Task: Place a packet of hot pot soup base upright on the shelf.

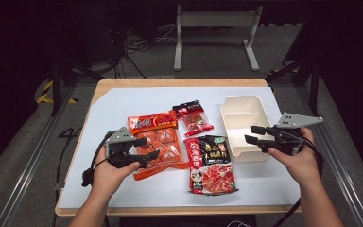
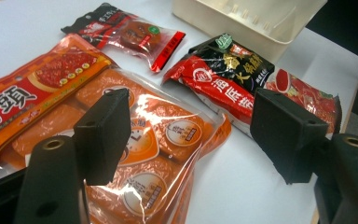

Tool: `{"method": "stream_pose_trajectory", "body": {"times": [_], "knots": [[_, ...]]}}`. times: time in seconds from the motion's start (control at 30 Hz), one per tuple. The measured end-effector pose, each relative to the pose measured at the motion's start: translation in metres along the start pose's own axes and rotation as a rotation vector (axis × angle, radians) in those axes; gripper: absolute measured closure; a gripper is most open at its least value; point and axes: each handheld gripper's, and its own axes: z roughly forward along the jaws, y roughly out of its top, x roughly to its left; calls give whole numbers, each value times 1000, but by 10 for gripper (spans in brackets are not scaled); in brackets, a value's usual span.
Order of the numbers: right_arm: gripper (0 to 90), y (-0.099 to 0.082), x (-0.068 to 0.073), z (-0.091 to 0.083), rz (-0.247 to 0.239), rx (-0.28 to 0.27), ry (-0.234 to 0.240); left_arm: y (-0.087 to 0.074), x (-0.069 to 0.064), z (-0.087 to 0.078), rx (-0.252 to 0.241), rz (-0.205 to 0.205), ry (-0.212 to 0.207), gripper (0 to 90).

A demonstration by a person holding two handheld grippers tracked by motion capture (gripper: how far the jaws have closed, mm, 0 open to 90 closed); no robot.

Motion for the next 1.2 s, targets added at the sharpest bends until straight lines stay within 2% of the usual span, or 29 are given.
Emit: {"method": "stream_pose_trajectory", "body": {"times": [0.07,0.23,0.37,0.4,0.43,0.47,0.6,0.77,0.83,0.9,0.93,1.07,1.2], "knots": [[566,0,0,-1,-2,2,-3,3,-1,2,15,-6,3,299],[563,1,1,-5,-16,-16,-16,14,-6,13,13,13,-36,298],[562,1,1,-7,6,-17,-8,20,-6,25,16,1,-71,289],[556,0,1,-8,19,-14,-7,24,-8,33,9,-5,-86,277],[534,0,1,-9,23,-11,-15,24,-8,33,9,-5,-86,272],[531,-1,1,-10,23,-6,-24,27,-9,40,-3,12,-78,267],[528,-2,3,-14,8,-3,-46,31,-9,49,-5,14,-77,262],[508,-2,1,-17,15,-2,-59,36,-9,65,-5,0,-118,262],[497,-3,-1,-16,35,-4,-52,39,-8,71,-8,3,-123,258],[503,-4,-3,-14,49,4,-52,43,-8,81,13,18,-105,234],[511,-4,-2,-14,54,7,-52,43,-8,81,13,18,-105,231],[512,-3,-1,-13,47,12,-57,48,-7,94,13,3,-110,231],[498,-1,0,-14,36,5,-62,49,-6,106,47,25,-98,207]]}}
